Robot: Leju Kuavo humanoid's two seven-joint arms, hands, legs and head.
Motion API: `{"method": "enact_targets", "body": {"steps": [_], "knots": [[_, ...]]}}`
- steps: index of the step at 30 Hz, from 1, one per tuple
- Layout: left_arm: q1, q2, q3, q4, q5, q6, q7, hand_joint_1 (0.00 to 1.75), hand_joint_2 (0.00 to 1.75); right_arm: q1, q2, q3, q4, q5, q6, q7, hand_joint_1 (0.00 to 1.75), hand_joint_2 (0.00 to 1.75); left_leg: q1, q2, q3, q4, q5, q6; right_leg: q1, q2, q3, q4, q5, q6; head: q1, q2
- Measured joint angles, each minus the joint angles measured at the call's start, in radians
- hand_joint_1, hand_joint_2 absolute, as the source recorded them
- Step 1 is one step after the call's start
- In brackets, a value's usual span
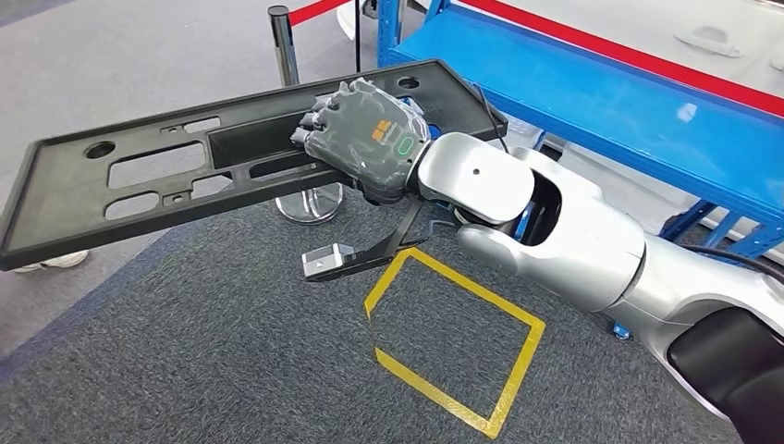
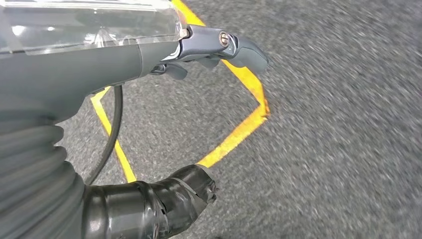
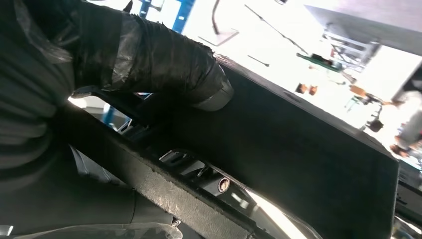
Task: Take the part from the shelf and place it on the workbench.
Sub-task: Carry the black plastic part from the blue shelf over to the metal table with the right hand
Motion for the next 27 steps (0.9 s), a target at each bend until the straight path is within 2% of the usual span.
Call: {"method": "enact_targets", "body": {"steps": [1, 3, 4, 5, 6, 7, 8, 9, 11, 12, 13, 14, 15, 17, 18, 19, 20, 22, 23, 24, 25, 26, 27], "knots": [[0.0, 0.0, 0.0, 0.0, 0.002, 0.001, 0.003, 0.0, 1.75, -0.001, 0.001, 0.0, 0.0, 0.0, 0.001, -0.004, 1.75, 1.75, -0.004, -0.016, 0.0, 0.0, 0.002, 0.002, 0.005, 0.012, 0.027, -0.06, 0.038, -0.015, 0.0, 0.0], [-0.001, 0.0, 0.0, 0.001, 0.011, -0.001, 0.015, 0.0, 1.75, -0.004, 0.008, 0.0, 0.001, 0.005, 0.011, -0.01, 1.75, 1.75, -0.002, -0.042, -0.002, -0.003, 0.009, 0.0, 0.017, 0.065, 0.084, -0.185, 0.096, -0.054, -0.003, 0.0], [-0.001, 0.004, 0.002, 0.001, 0.016, -0.006, 0.023, 0.0, 1.75, -0.005, 0.021, 0.0, 0.004, 0.01, 0.02, -0.008, 1.75, 1.75, 0.005, -0.053, -0.004, -0.007, 0.014, -0.005, 0.023, 0.088, 0.101, -0.223, 0.111, -0.07, -0.004, 0.0], [0.0, 0.01, 0.003, 0.002, 0.019, -0.012, 0.028, 0.0, 1.75, -0.005, 0.039, 0.002, 0.008, 0.018, 0.029, -0.001, 1.75, 1.75, 0.013, -0.062, -0.007, -0.012, 0.019, -0.012, 0.028, 0.1, 0.107, -0.24, 0.115, -0.08, -0.005, 0.0], [0.001, 0.018, 0.005, 0.002, 0.021, -0.018, 0.031, 0.0, 1.75, -0.006, 0.063, 0.003, 0.014, 0.025, 0.035, 0.007, 1.75, 1.75, 0.018, -0.072, -0.008, -0.02, 0.025, -0.021, 0.035, 0.093, 0.109, -0.25, 0.121, -0.085, -0.004, 0.0], [0.001, 0.025, 0.006, 0.003, 0.022, -0.022, 0.032, 0.0, 1.75, -0.005, 0.085, 0.005, 0.019, 0.028, 0.039, 0.012, 1.75, 1.75, 0.019, -0.078, -0.007, -0.03, 0.031, -0.027, 0.033, 0.08, 0.117, -0.269, 0.13, -0.09, -0.003, 0.0], [0.001, 0.03, 0.007, 0.003, 0.023, -0.024, 0.033, 0.0, 1.75, -0.005, 0.104, 0.007, 0.022, 0.03, 0.04, 0.014, 1.75, 1.75, 0.015, -0.067, -0.008, -0.033, 0.031, -0.031, 0.031, 0.063, 0.127, -0.292, 0.14, -0.09, -0.003, 0.0], [0.001, 0.034, 0.007, 0.003, 0.023, -0.025, 0.033, 0.0, 1.75, -0.006, 0.118, 0.008, 0.025, 0.03, 0.04, 0.013, 1.75, 1.75, 0.01, -0.043, -0.013, -0.024, 0.022, -0.034, 0.028, 0.044, 0.138, -0.314, 0.15, -0.089, -0.004, 0.0], [-0.002, 0.045, 0.007, 0.003, 0.023, -0.026, 0.033, 0.0, 1.75, -0.006, 0.136, 0.013, 0.029, 0.03, 0.04, 0.013, 1.75, 1.75, 0.006, 0.024, -0.052, 0.057, -0.028, -0.041, 0.023, 0.004, 0.151, -0.339, 0.16, -0.08, -0.005, 0.0], [-0.004, 0.052, 0.008, 0.003, 0.024, -0.026, 0.033, 0.0, 1.75, -0.005, 0.141, 0.016, 0.033, 0.03, 0.04, 0.013, 1.75, 1.75, 0.008, 0.044, -0.08, 0.118, -0.058, -0.048, 0.022, -0.015, 0.151, -0.338, 0.16, -0.076, -0.006, 0.0], [-0.003, 0.057, 0.008, 0.003, 0.024, -0.027, 0.033, 0.0, 1.75, -0.002, 0.144, 0.019, 0.037, 0.03, 0.04, 0.013, 1.75, 1.75, 0.011, 0.053, -0.103, 0.17, -0.079, -0.056, 0.02, -0.035, 0.148, -0.334, 0.157, -0.07, -0.006, 0.0], [-0.002, 0.06, 0.008, 0.003, 0.024, -0.027, 0.033, 0.0, 1.75, 0.001, 0.145, 0.023, 0.042, 0.03, 0.04, 0.013, 1.75, 1.75, 0.014, 0.058, -0.112, 0.196, -0.085, -0.064, 0.018, -0.053, 0.144, -0.327, 0.153, -0.064, -0.006, 0.0], [0.001, 0.063, 0.009, 0.003, 0.024, -0.027, 0.035, 0.0, 1.75, 0.003, 0.147, 0.026, 0.046, 0.03, 0.041, 0.013, 1.75, 1.75, 0.018, 0.063, -0.102, 0.185, -0.075, -0.072, 0.015, -0.069, 0.138, -0.318, 0.148, -0.056, -0.006, 0.0], [0.005, 0.067, 0.013, 0.003, 0.024, -0.027, 0.041, 0.0, 1.75, 0.004, 0.152, 0.032, 0.051, 0.03, 0.04, 0.011, 1.75, 1.75, 0.022, 0.088, -0.037, 0.079, -0.031, -0.084, 0.006, -0.098, 0.126, -0.29, 0.134, -0.037, -0.006, 0.0], [0.005, 0.067, 0.015, 0.003, 0.024, -0.027, 0.044, 0.0, 1.75, 0.003, 0.156, 0.033, 0.054, 0.03, 0.04, 0.011, 1.75, 1.75, 0.021, 0.105, -0.009, 0.03, -0.014, -0.085, 0.005, -0.11, 0.119, -0.274, 0.125, -0.027, -0.006, 0.0], [0.003, 0.068, 0.018, 0.003, 0.025, -0.027, 0.046, 0.0, 1.75, 0.003, 0.162, 0.034, 0.056, 0.03, 0.04, 0.01, 1.75, 1.75, 0.019, 0.115, 0.007, 0.003, -0.007, -0.076, 0.006, -0.12, 0.115, -0.261, 0.116, -0.018, -0.007, 0.0], [0.003, 0.068, 0.02, 0.003, 0.026, -0.027, 0.047, 0.0, 1.75, 0.002, 0.168, 0.035, 0.059, 0.03, 0.04, 0.01, 1.75, 1.75, 0.016, 0.118, 0.008, -0.001, -0.008, -0.063, 0.009, -0.129, 0.113, -0.252, 0.11, -0.011, -0.007, 0.0], [0.004, 0.069, 0.023, 0.003, 0.026, -0.027, 0.048, 0.0, 1.75, 0.0, 0.182, 0.042, 0.067, 0.031, 0.04, 0.011, 1.75, 1.75, 0.015, 0.098, 0.002, 0.006, -0.008, -0.035, 0.012, -0.146, 0.116, -0.247, 0.104, -0.003, -0.006, 0.0], [0.005, 0.069, 0.023, 0.003, 0.026, -0.027, 0.048, 0.0, 1.75, -0.001, 0.189, 0.046, 0.072, 0.031, 0.04, 0.012, 1.75, 1.75, 0.016, 0.088, 0.001, 0.006, -0.007, -0.028, 0.01, -0.141, 0.119, -0.243, 0.098, 0.002, -0.006, 0.0], [0.005, 0.069, 0.023, 0.003, 0.026, -0.027, 0.048, 0.0, 1.75, -0.002, 0.194, 0.05, 0.076, 0.032, 0.04, 0.014, 1.75, 1.75, 0.018, 0.078, 0.0, 0.005, -0.005, -0.023, 0.006, -0.12, 0.116, -0.229, 0.084, 0.007, -0.006, 0.0], [0.004, 0.069, 0.023, 0.003, 0.026, -0.026, 0.049, 0.0, 1.75, -0.003, 0.197, 0.053, 0.081, 0.033, 0.04, 0.014, 1.75, 1.75, 0.02, 0.069, -0.002, 0.004, -0.002, -0.017, 0.001, -0.088, 0.104, -0.196, 0.059, 0.012, -0.006, 0.0], [0.003, 0.069, 0.024, 0.003, 0.026, -0.025, 0.049, 0.0, 1.75, -0.003, 0.198, 0.056, 0.086, 0.033, 0.04, 0.015, 1.75, 1.75, 0.02, 0.059, -0.006, 0.004, 0.0, -0.013, -0.002, -0.051, 0.082, -0.144, 0.024, 0.016, -0.005, 0.0], [0.002, 0.069, 0.024, 0.003, 0.026, -0.024, 0.049, 0.0, 1.75, -0.002, 0.198, 0.058, 0.09, 0.034, 0.04, 0.015, 1.75, 1.75, 0.019, 0.049, -0.01, 0.004, 0.003, -0.01, -0.004, -0.024, 0.052, -0.078, -0.012, 0.016, -0.006, 0.0]]}}
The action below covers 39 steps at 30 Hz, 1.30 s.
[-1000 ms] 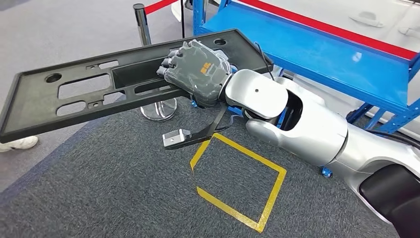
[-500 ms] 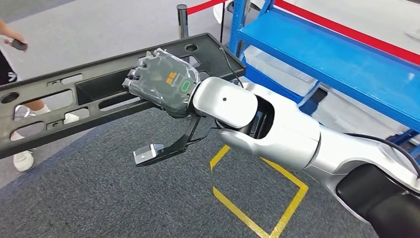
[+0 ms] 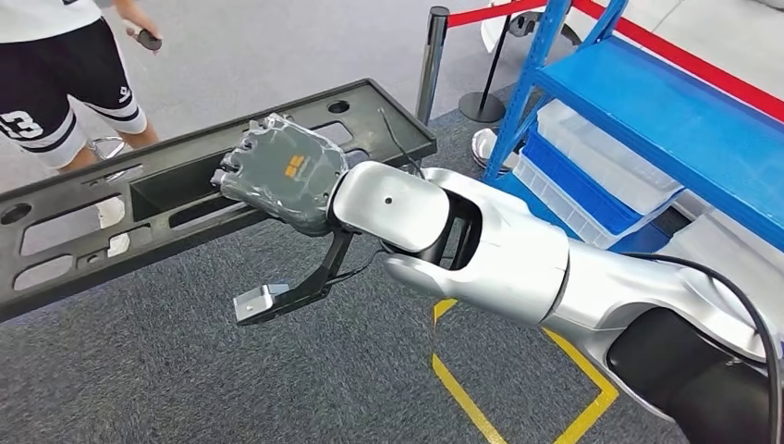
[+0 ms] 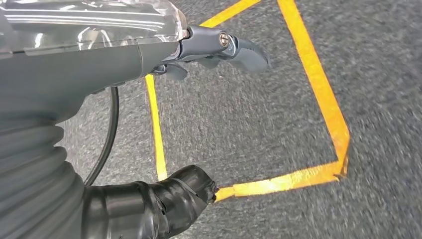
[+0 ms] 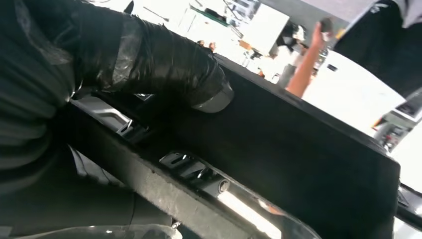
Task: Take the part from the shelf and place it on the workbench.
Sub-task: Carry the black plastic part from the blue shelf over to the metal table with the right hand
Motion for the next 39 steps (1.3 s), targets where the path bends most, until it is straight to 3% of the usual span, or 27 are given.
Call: {"method": "enact_targets", "body": {"steps": [2, 3, 5, 7, 8, 9, 10, 11, 13, 15, 17, 18, 19, 21, 23, 24, 26, 27, 28, 30, 31, 32, 33, 34, 35, 37, 39], "knots": [[0.0, 0.0, 0.0, 0.0, 0.0, 0.001, 0.0, 0.0, 1.75, 0.001, 0.0, 0.007, 0.009, 0.001, 0.0, 0.0, 1.75, 1.75, -0.004, -0.026, -0.008, 0.0, 0.005, 0.005, 0.002, 0.018, -0.047, 0.101, -0.036, -0.005, 0.0, 0.0], [0.001, 0.0, 0.0, 0.0, 0.0, 0.001, 0.001, 0.0, 1.75, 0.001, 0.0, 0.011, 0.013, 0.001, 0.0, 0.0, 1.75, 1.75, -0.008, -0.04, -0.011, 0.0, 0.008, 0.007, 0.005, 0.021, -0.049, 0.104, -0.026, -0.012, 0.0, 0.0], [0.002, -0.001, 0.0, 0.0, -0.001, 0.001, 0.001, 0.0, 1.75, -0.002, -0.001, 0.015, 0.017, 0.0, 0.0, -0.001, 1.75, 1.75, -0.015, -0.069, -0.013, -0.001, 0.015, 0.008, 0.014, 0.044, 0.0, 0.001, 0.04, -0.042, 0.0, 0.0], [0.001, -0.009, 0.001, 0.001, -0.005, 0.003, 0.0, 0.0, 1.75, -0.009, -0.007, 0.016, 0.016, -0.007, 0.002, -0.006, 1.75, 1.75, -0.014, -0.092, -0.016, -0.006, 0.025, 0.004, 0.027, 0.101, 0.054, -0.119, 0.093, -0.083, -0.006, 0.0], [0.001, -0.013, 0.002, 0.002, -0.007, 0.003, -0.001, 0.0, 1.75, -0.013, -0.013, 0.016, 0.013, -0.013, 0.004, -0.009, 1.75, 1.75, -0.008, -0.102, -0.019, -0.009, 0.03, -0.001, 0.034, 0.121, 0.067, -0.151, 0.104, -0.097, -0.008, 0.0], [0.001, -0.015, 0.002, 0.003, -0.008, 0.004, -0.003, 0.0, 1.75, -0.017, -0.021, 0.016, 0.009, -0.02, 0.006, -0.013, 1.75, 1.75, -0.002, -0.113, -0.021, -0.014, 0.037, -0.009, 0.039, 0.126, 0.07, -0.163, 0.106, -0.105, -0.009, 0.0], [0.001, -0.013, 0.002, 0.002, -0.009, 0.005, -0.005, 0.0, 1.75, -0.021, -0.03, 0.017, 0.003, -0.025, 0.008, -0.017, 1.75, 1.75, 0.001, -0.129, -0.021, -0.022, 0.043, -0.016, 0.044, 0.113, 0.074, -0.175, 0.113, -0.108, -0.006, 0.0], [0.002, -0.015, 0.002, 0.004, -0.009, 0.005, -0.006, 0.0, 1.75, -0.023, -0.038, 0.017, -0.004, -0.03, 0.01, -0.021, 1.75, 1.75, 0.002, -0.133, -0.022, -0.027, 0.049, -0.021, 0.042, 0.095, 0.083, -0.192, 0.121, -0.107, -0.004, 0.0], [0.004, -0.016, 0.002, 0.005, -0.009, 0.006, -0.009, 0.0, 1.75, -0.028, -0.053, 0.016, -0.015, -0.035, 0.013, -0.024, 1.75, 1.75, -0.008, -0.086, -0.033, -0.009, 0.03, -0.027, 0.034, 0.061, 0.1, -0.231, 0.142, -0.1, -0.005, 0.0], [0.001, -0.011, 0.003, 0.006, -0.01, 0.007, -0.011, 0.0, 1.75, -0.031, -0.066, 0.017, -0.02, -0.037, 0.014, -0.024, 1.75, 1.75, -0.014, -0.015, -0.073, 0.085, -0.033, -0.031, 0.031, 0.03, 0.104, -0.249, 0.155, -0.091, -0.006, 0.0], [-0.001, -0.005, 0.003, 0.006, -0.01, 0.007, -0.014, 0.0, 1.75, -0.03, -0.076, 0.021, -0.022, -0.037, 0.015, -0.024, 1.75, 1.75, -0.01, 0.008, -0.112, 0.192, -0.086, -0.041, 0.029, -0.004, 0.094, -0.245, 0.156, -0.085, -0.006, 0.0], [0.0, -0.004, 0.003, 0.006, -0.01, 0.007, -0.015, 0.0, 1.75, -0.028, -0.078, 0.024, -0.022, -0.037, 0.015, -0.024, 1.75, 1.75, -0.008, 0.012, -0.111, 0.206, -0.089, -0.047, 0.027, -0.02, 0.089, -0.24, 0.156, -0.081, -0.006, 0.0], [0.001, -0.003, 0.003, 0.006, -0.01, 0.008, -0.015, 0.0, 1.75, -0.027, -0.081, 0.027, -0.022, -0.037, 0.016, -0.024, 1.75, 1.75, -0.005, 0.018, -0.088, 0.181, -0.076, -0.052, 0.025, -0.036, 0.083, -0.233, 0.154, -0.075, -0.006, 0.0], [0.001, -0.002, 0.004, 0.006, -0.01, 0.008, -0.016, 0.0, 1.75, -0.027, -0.084, 0.029, -0.023, -0.037, 0.015, -0.024, 1.75, 1.75, -0.004, 0.049, -0.009, 0.064, -0.038, -0.056, 0.021, -0.064, 0.072, -0.213, 0.144, -0.059, -0.007, 0.0], [0.0, -0.001, 0.004, 0.006, -0.01, 0.008, -0.017, 0.0, 1.75, -0.029, -0.089, 0.029, -0.025, -0.037, 0.015, -0.023, 1.75, 1.75, -0.008, 0.075, 0.033, -0.007, -0.024, -0.041, 0.025, -0.086, 0.064, -0.191, 0.132, -0.043, -0.006, 0.0], [0.001, -0.001, 0.004, 0.006, -0.01, 0.008, -0.017, 0.0, 1.75, -0.029, -0.091, 0.03, -0.026, -0.037, 0.015, -0.023, 1.75, 1.75, -0.011, 0.076, 0.031, -0.009, -0.027, -0.029, 0.029, -0.095, 0.063, -0.186, 0.129, -0.037, -0.006, 0.0], [0.003, -0.001, 0.005, 0.006, -0.01, 0.008, -0.017, 0.0, 1.75, -0.03, -0.093, 0.03, -0.029, -0.037, 0.015, -0.023, 1.75, 1.75, -0.01, 0.052, 0.029, -0.01, -0.023, -0.01, 0.03, -0.112, 0.066, -0.183, 0.123, -0.029, -0.005, 0.0], [0.003, -0.002, 0.005, 0.006, -0.01, 0.008, -0.017, 0.0, 1.75, -0.03, -0.094, 0.03, -0.031, -0.037, 0.015, -0.023, 1.75, 1.75, -0.008, 0.042, 0.028, -0.011, -0.02, -0.003, 0.027, -0.102, 0.066, -0.177, 0.115, -0.024, -0.005, 0.0], [0.003, -0.002, 0.005, 0.006, -0.01, 0.008, -0.018, 0.0, 1.75, -0.03, -0.095, 0.03, -0.031, -0.037, 0.015, -0.023, 1.75, 1.75, -0.006, 0.032, 0.026, -0.013, -0.017, 0.003, 0.022, -0.077, 0.059, -0.155, 0.096, -0.019, -0.005, 0.0], [0.001, -0.002, 0.006, 0.006, -0.01, 0.008, -0.018, 0.0, 1.75, -0.03, -0.101, 0.031, -0.031, -0.037, 0.015, -0.023, 1.75, 1.75, -0.005, 0.013, 0.022, -0.015, -0.012, 0.012, 0.012, -0.01, 0.016, -0.051, 0.029, -0.007, -0.005, 0.0], [0.0, -0.002, 0.006, 0.006, -0.01, 0.008, -0.018, 0.0, 1.75, -0.028, -0.103, 0.031, -0.031, -0.037, 0.015, -0.023, 1.75, 1.75, -0.006, 0.002, 0.019, -0.015, -0.01, 0.015, 0.009, 0.01, -0.016, 0.02, -0.005, -0.005, -0.005, 0.0], [-0.001, -0.002, 0.006, 0.006, -0.01, 0.008, -0.018, 0.0, 1.75, -0.025, -0.105, 0.033, -0.031, -0.037, 0.015, -0.023, 1.75, 1.75, -0.007, -0.011, 0.016, -0.015, -0.008, 0.017, 0.009, 0.018, -0.042, 0.077, -0.025, -0.004, -0.005, 0.0], [0.0, -0.002, 0.006, 0.006, -0.01, 0.008, -0.017, 0.0, 1.75, -0.022, -0.106, 0.035, -0.031, -0.037, 0.015, -0.023, 1.75, 1.75, -0.008, -0.025, 0.014, -0.015, -0.006, 0.018, 0.009, 0.021, -0.055, 0.103, -0.026, -0.005, -0.005, 0.0], [0.0, -0.002, 0.006, 0.006, -0.011, 0.007, -0.017, 0.0, 1.75, -0.02, -0.106, 0.037, -0.03, -0.037, 0.015, -0.023, 1.75, 1.75, -0.01, -0.04, 0.013, -0.015, -0.004, 0.018, 0.009, 0.024, -0.047, 0.087, -0.005, -0.01, -0.005, 0.0], [0.0, -0.002, 0.006, 0.006, -0.011, 0.007, -0.017, 0.0, 1.75, -0.019, -0.107, 0.038, -0.03, -0.038, 0.015, -0.023, 1.75, 1.75, -0.012, -0.055, 0.013, -0.015, -0.002, 0.018, 0.01, 0.03, -0.022, 0.034, 0.03, -0.017, -0.005, 0.0], [0.0, -0.005, 0.006, 0.007, -0.011, 0.007, -0.016, 0.0, 1.75, -0.019, -0.109, 0.04, -0.029, -0.038, 0.013, -0.023, 1.75, 1.75, -0.014, -0.081, 0.011, -0.016, 0.004, 0.014, 0.011, 0.072, 0.042, -0.104, 0.093, -0.038, -0.007, 0.0], [-0.001, -0.007, 0.006, 0.007, -0.011, 0.008, -0.012, 0.0, 1.75, -0.019, -0.111, 0.04, -0.029, -0.038, 0.012, -0.025, 1.75, 1.75, -0.008, -0.102, 0.005, -0.02, 0.012, 0.004, 0.013, 0.105, 0.072, -0.174, 0.114, -0.053, -0.008, 0.0]]}}
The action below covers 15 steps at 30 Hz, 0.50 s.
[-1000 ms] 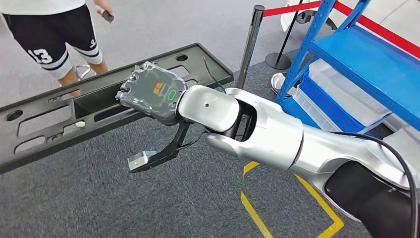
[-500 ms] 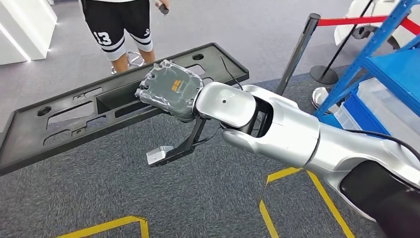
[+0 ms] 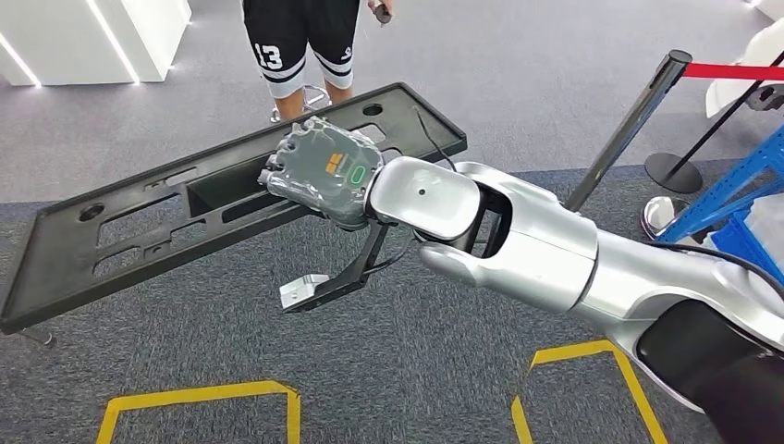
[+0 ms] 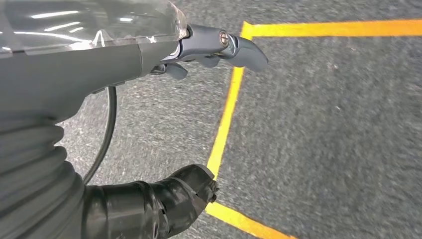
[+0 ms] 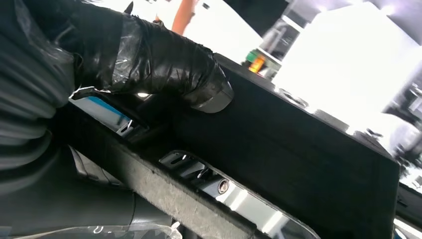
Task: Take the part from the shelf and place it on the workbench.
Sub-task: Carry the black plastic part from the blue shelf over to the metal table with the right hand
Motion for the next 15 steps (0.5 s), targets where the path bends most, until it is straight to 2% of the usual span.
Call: {"method": "enact_targets", "body": {"steps": [1, 2, 3, 4, 5, 6, 7, 8, 9, 10, 11, 13, 14, 15], "knots": [[0.0, -0.001, 0.0, 0.0, 0.0, 0.001, 0.002, 0.0, 1.75, 0.0, -0.001, 0.001, 0.0, 0.0, -0.001, -0.001, 1.75, 1.75, 0.003, -0.011, -0.003, -0.004, 0.005, -0.008, 0.002, -0.002, 0.002, -0.005, 0.001, -0.002, -0.001, 0.0], [0.001, -0.001, 0.001, 0.0, 0.0, 0.001, 0.005, 0.0, 1.75, 0.0, -0.001, 0.002, 0.001, 0.0, -0.001, -0.002, 1.75, 1.75, 0.005, -0.024, -0.004, -0.011, 0.011, -0.016, 0.004, -0.014, 0.004, -0.015, 0.006, -0.004, 0.0, 0.0], [0.003, -0.002, 0.001, 0.0, 0.0, 0.002, 0.007, 0.0, 1.75, 0.0, -0.001, 0.002, 0.001, 0.0, -0.001, -0.002, 1.75, 1.75, 0.005, -0.022, -0.005, -0.014, 0.014, -0.02, 0.002, -0.03, 0.011, -0.029, 0.013, -0.004, 0.0, 0.0], [0.005, -0.003, 0.001, 0.001, 0.0, 0.002, 0.008, 0.0, 1.75, 0.0, 0.0, 0.002, 0.001, 0.0, -0.001, -0.002, 1.75, 1.75, 0.002, -0.003, -0.009, -0.01, 0.01, -0.024, 0.0, -0.045, 0.019, -0.046, 0.021, -0.003, 0.0, 0.0], [0.005, -0.003, 0.001, 0.001, 0.0, 0.003, 0.008, 0.0, 1.75, -0.002, 0.0, 0.002, 0.001, 0.0, -0.002, -0.002, 1.75, 1.75, -0.001, 0.028, -0.02, 0.012, -0.007, -0.027, -0.003, -0.06, 0.026, -0.061, 0.029, -0.003, 0.0, 0.0], [0.004, -0.001, 0.001, 0.001, 0.0, 0.004, 0.009, 0.0, 1.75, -0.002, 0.0, 0.002, 0.001, 0.0, -0.003, -0.002, 1.75, 1.75, -0.003, 0.068, -0.04, 0.057, -0.036, -0.027, -0.004, -0.076, 0.03, -0.07, 0.034, -0.001, -0.002, 0.0], [0.002, 0.001, 0.001, 0.001, 0.0, 0.006, 0.009, 0.0, 1.75, -0.003, 0.0, 0.003, 0.002, 0.0, -0.004, -0.002, 1.75, 1.75, -0.004, 0.095, -0.066, 0.115, -0.069, -0.03, -0.003, -0.089, 0.03, -0.072, 0.035, -0.002, -0.002, 0.0], [0.0, 0.003, 0.001, 0.001, -0.001, 0.007, 0.009, 0.0, 1.75, -0.001, -0.002, 0.004, 0.002, 0.0, -0.004, -0.003, 1.75, 1.75, -0.003, 0.109, -0.093, 0.177, -0.099, -0.034, -0.002, -0.105, 0.028, -0.071, 0.035, -0.003, -0.003, 0.0], [0.0, 0.003, 0.001, 0.001, -0.002, 0.008, 0.011, 0.0, 1.75, 0.001, -0.005, 0.005, 0.001, 0.001, -0.005, -0.004, 1.75, 1.75, -0.002, 0.114, -0.111, 0.222, -0.115, -0.039, -0.002, -0.12, 0.025, -0.069, 0.034, -0.002, -0.004, 0.0], [0.001, 0.002, 0.001, 0.001, -0.005, 0.009, 0.012, 0.0, 1.75, 0.004, -0.009, 0.007, 0.0, 0.002, -0.005, -0.005, 1.75, 1.75, -0.001, 0.115, -0.112, 0.233, -0.114, -0.043, -0.003, -0.135, 0.022, -0.065, 0.033, -0.001, -0.003, 0.0], [0.002, 0.001, 0.001, 0.001, -0.008, 0.009, 0.013, 0.0, 1.75, 0.006, -0.013, 0.008, -0.002, 0.003, -0.005, -0.006, 1.75, 1.75, 0.0, 0.12, -0.091, 0.207, -0.097, -0.047, -0.004, -0.149, 0.018, -0.06, 0.031, 0.003, -0.004, 0.0], [0.003, -0.003, 0.002, 0.001, -0.014, 0.012, 0.011, 0.0, 1.75, 0.007, -0.022, 0.008, -0.006, 0.005, -0.005, -0.008, 1.75, 1.75, -0.002, 0.151, -0.015, 0.086, -0.054, -0.049, -0.006, -0.174, 0.01, -0.044, 0.022, 0.015, -0.004, 0.0], [0.002, -0.006, 0.002, 0.001, -0.017, 0.015, 0.008, 0.0, 1.75, 0.007, -0.025, 0.008, -0.007, 0.006, -0.005, -0.008, 1.75, 1.75, -0.005, 0.165, 0.015, 0.034, -0.041, -0.044, -0.004, -0.185, 0.006, -0.033, 0.016, 0.023, -0.003, 0.0], [0.002, -0.01, 0.002, 0.001, -0.018, 0.018, 0.005, 0.0, 1.75, 0.007, -0.027, 0.008, -0.009, 0.006, -0.006, -0.009, 1.75, 1.75, -0.008, 0.172, 0.03, 0.005, -0.038, -0.035, -0.001, -0.194, 0.003, -0.026, 0.012, 0.029, -0.002, 0.0]]}}
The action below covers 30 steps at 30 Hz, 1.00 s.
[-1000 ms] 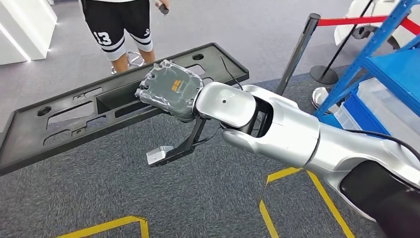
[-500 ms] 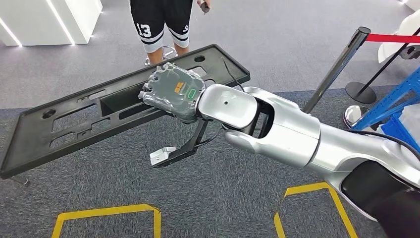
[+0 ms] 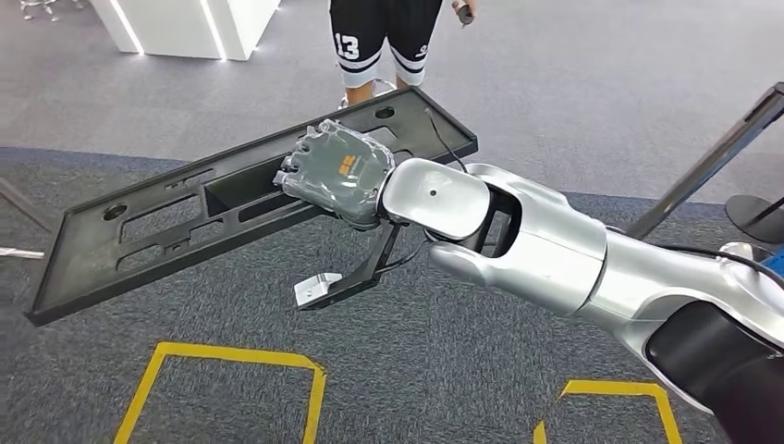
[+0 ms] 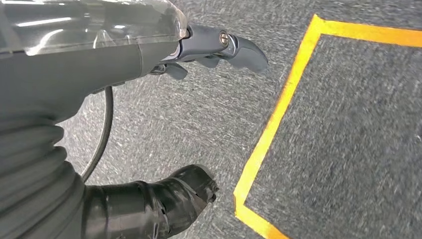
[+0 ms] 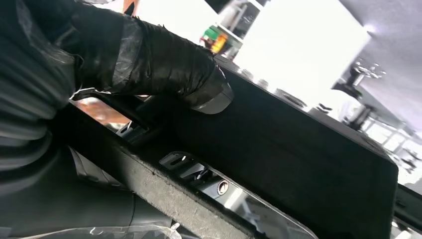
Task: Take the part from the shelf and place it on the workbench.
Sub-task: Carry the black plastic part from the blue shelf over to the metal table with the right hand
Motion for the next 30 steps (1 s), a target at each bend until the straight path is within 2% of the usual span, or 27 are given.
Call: {"method": "enact_targets", "body": {"steps": [1, 3, 4, 5, 7, 8, 9, 10, 11, 12, 13, 14, 15, 16, 18, 19, 21, 22, 23, 24, 25, 26, 27, 29, 30], "knots": [[0.0, -0.004, 0.0, 0.0, -0.001, 0.002, -0.002, 0.0, 1.75, 0.0, -0.002, 0.0, -0.001, 0.001, 0.0, 0.0, 1.75, 1.75, -0.004, -0.003, 0.001, -0.006, -0.004, 0.011, 0.003, -0.009, -0.001, 0.003, -0.003, 0.004, 0.001, 0.0], [0.002, -0.012, 0.0, 0.0, -0.001, 0.005, -0.004, 0.0, 1.75, 0.001, -0.003, 0.0, -0.004, 0.001, -0.001, -0.001, 1.75, 1.75, -0.003, -0.027, -0.003, -0.006, 0.0, 0.027, 0.003, -0.021, 0.001, 0.006, -0.008, 0.01, 0.001, 0.0], [0.002, -0.014, 0.0, 0.0, -0.001, 0.006, -0.004, 0.0, 1.75, 0.001, -0.004, 0.0, -0.005, 0.001, -0.002, -0.001, 1.75, 1.75, -0.001, -0.038, -0.003, -0.007, 0.001, 0.033, 0.0, -0.005, 0.0, 0.014, -0.018, 0.014, 0.002, 0.0], [0.002, -0.016, 0.0, 0.0, 0.0, 0.006, -0.005, 0.0, 1.75, 0.001, -0.006, 0.0, -0.006, 0.001, -0.002, -0.001, 1.75, 1.75, 0.001, -0.048, -0.003, -0.008, 0.003, 0.037, -0.005, 0.023, -0.008, 0.04, -0.039, 0.018, 0.002, 0.0], [0.0, -0.019, 0.0, 0.0, 0.0, 0.006, -0.006, 0.0, 1.75, 0.002, -0.012, 0.0, -0.007, 0.002, -0.002, -0.001, 1.75, 1.75, 0.001, -0.068, -0.005, -0.009, 0.005, 0.045, -0.012, 0.089, -0.056, 0.152, -0.104, 0.025, 0.002, 0.0], [-0.001, -0.019, 0.0, 0.0, -0.001, 0.006, -0.006, 0.0, 1.75, 0.004, -0.015, 0.001, -0.007, 0.002, -0.002, -0.001, 1.75, 1.75, 0.0, -0.08, -0.006, -0.009, 0.006, 0.047, -0.012, 0.103, -0.09, 0.222, -0.135, 0.026, 0.002, 0.0], [-0.001, -0.02, 0.0, 0.0, -0.001, 0.006, -0.006, 0.0, 1.75, 0.007, -0.017, 0.001, -0.007, 0.002, -0.001, 0.0, 1.75, 1.75, -0.001, -0.093, -0.007, -0.009, 0.007, 0.048, -0.012, 0.109, -0.117, 0.277, -0.152, 0.025, 0.002, 0.0], [-0.001, -0.021, 0.0, 0.0, -0.003, 0.007, -0.007, 0.0, 1.75, 0.009, -0.018, 0.001, -0.006, 0.001, 0.002, 0.002, 1.75, 1.75, -0.003, -0.107, -0.007, -0.009, 0.008, 0.05, -0.01, 0.111, -0.131, 0.297, -0.148, 0.022, 0.002, 0.0], [-0.001, -0.022, 0.0, 0.0, -0.006, 0.008, -0.008, 0.0, 1.75, 0.01, -0.018, 0.001, -0.005, 0.0, 0.006, 0.005, 1.75, 1.75, -0.005, -0.121, -0.007, -0.009, 0.009, 0.05, -0.009, 0.115, -0.126, 0.28, -0.125, 0.016, 0.002, 0.0], [-0.001, -0.024, 0.0, 0.0, -0.01, 0.01, -0.009, 0.0, 1.75, 0.009, -0.017, 0.001, -0.003, -0.002, 0.012, 0.011, 1.75, 1.75, -0.006, -0.135, -0.006, -0.01, 0.01, 0.051, -0.007, 0.124, -0.103, 0.226, -0.086, 0.008, 0.002, 0.0], [-0.001, -0.027, 0.0, 0.0, -0.014, 0.012, -0.01, 0.0, 1.75, 0.007, -0.015, 0.001, 0.002, -0.004, 0.021, 0.019, 1.75, 1.75, -0.005, -0.148, -0.006, -0.01, 0.011, 0.051, -0.005, 0.145, -0.073, 0.155, -0.046, -0.001, 0.002, 0.0], [-0.002, -0.031, 0.0, 0.0, -0.018, 0.015, -0.01, 0.0, 1.75, 0.003, -0.01, 0.0, 0.013, -0.004, 0.032, 0.028, 1.75, 1.75, -0.005, -0.16, -0.007, -0.011, 0.013, 0.048, -0.005, 0.17, -0.046, 0.094, -0.015, -0.008, 0.001, 0.0], [-0.003, -0.035, -0.001, 0.0, -0.021, 0.017, -0.011, 0.0, 1.75, -0.002, -0.002, 0.0, 0.028, -0.003, 0.045, 0.037, 1.75, 1.75, -0.002, -0.17, -0.009, -0.012, 0.016, 0.045, -0.004, 0.19, -0.029, 0.052, 0.004, -0.013, 0.001, 0.0], [-0.003, -0.039, -0.001, 0.0, -0.023, 0.019, -0.011, 0.0, 1.75, -0.007, 0.01, 0.0, 0.047, 0.001, 0.057, 0.047, 1.75, 1.75, 0.003, -0.18, -0.012, -0.014, 0.02, 0.039, -0.002, 0.204, -0.021, 0.033, 0.01, -0.015, 0.001, 0.0], [-0.002, -0.043, -0.001, 0.0, -0.027, 0.021, -0.009, 0.0, 1.75, -0.021, 0.045, 0.001, 0.092, 0.009, 0.076, 0.066, 1.75, 1.75, 0.007, -0.2, -0.018, -0.021, 0.029, 0.024, 0.001, 0.189, -0.015, 0.015, 0.01, -0.017, 0.002, 0.0], [-0.001, -0.045, -0.002, 0.0, -0.029, 0.021, -0.009, 0.0, 1.75, -0.03, 0.066, 0.001, 0.117, 0.012, 0.084, 0.075, 1.75, 1.75, 0.005, -0.19, -0.021, -0.021, 0.028, 0.019, -0.001, 0.176, -0.008, 0.0, 0.013, -0.018, 0.001, 0.0], [-0.003, -0.049, -0.002, 0.0, -0.032, 0.021, -0.008, 0.0, 1.75, -0.055, 0.11, 0.0, 0.173, 0.015, 0.098, 0.09, 1.75, 1.75, -0.002, -0.13, -0.043, 0.022, -0.002, 0.011, -0.004, 0.149, 0.005, -0.029, 0.02, -0.025, -0.001, 0.0], [-0.006, -0.049, -0.002, 0.0, -0.031, 0.021, -0.008, 0.0, 1.75, -0.066, 0.129, 0.0, 0.204, 0.015, 0.103, 0.096, 1.75, 1.75, -0.004, -0.094, -0.066, 0.073, -0.032, 0.009, -0.003, 0.136, 0.008, -0.034, 0.023, -0.027, -0.002, 0.0], [-0.009, -0.049, -0.002, 0.0, -0.029, 0.022, -0.008, 0.0, 1.75, -0.077, 0.145, -0.001, 0.234, 0.014, 0.106, 0.099, 1.75, 1.75, -0.004, -0.073, -0.094, 0.137, -0.064, 0.005, -0.001, 0.123, 0.007, -0.034, 0.024, -0.03, -0.002, 0.0], [-0.011, -0.049, -0.002, 0.0, -0.026, 0.022, -0.008, 0.0, 1.75, -0.087, 0.158, -0.003, 0.264, 0.012, 0.113, 0.102, 1.75, 1.75, -0.003, -0.065, -0.12, 0.197, -0.088, 0.001, 0.0, 0.109, 0.006, -0.032, 0.023, -0.03, -0.002, 0.0], [-0.011, -0.049, -0.002, 0.0, -0.022, 0.022, -0.009, 0.0, 1.75, -0.097, 0.169, -0.005, 0.292, 0.009, 0.121, 0.103, 1.75, 1.75, -0.002, -0.062, -0.134, 0.233, -0.096, -0.002, 0.001, 0.096, 0.004, -0.029, 0.022, -0.03, -0.002, 0.0], [-0.01, -0.049, -0.001, 0.0, -0.019, 0.023, -0.008, 0.0, 1.75, -0.108, 0.176, -0.007, 0.318, 0.006, 0.13, 0.104, 1.75, 1.75, -0.001, -0.059, -0.13, 0.232, -0.088, -0.004, 0.001, 0.083, 0.001, -0.024, 0.02, -0.029, -0.002, 0.0], [-0.009, -0.049, -0.001, 0.0, -0.017, 0.025, -0.005, 0.0, 1.75, -0.12, 0.183, -0.01, 0.342, 0.004, 0.137, 0.105, 1.75, 1.75, 0.0, -0.055, -0.104, 0.192, -0.063, -0.006, 0.001, 0.071, -0.001, -0.019, 0.018, -0.027, -0.002, 0.0], [-0.007, -0.048, -0.001, 0.0, -0.014, 0.026, 0.001, 0.0, 1.75, -0.143, 0.19, -0.02, 0.383, 0.001, 0.141, 0.108, 1.75, 1.75, -0.003, -0.035, -0.029, 0.06, -0.017, -0.004, 0.002, 0.051, -0.006, -0.008, 0.01, -0.019, -0.002, 0.0], [-0.007, -0.048, 0.0, 0.0, -0.014, 0.026, 0.003, 0.0, 1.75, -0.155, 0.192, -0.027, 0.402, 0.0, 0.141, 0.109, 1.75, 1.75, -0.006, -0.028, -0.004, 0.013, -0.005, 0.002, 0.005, 0.043, -0.01, -0.003, 0.007, -0.014, -0.002, 0.0]]}}
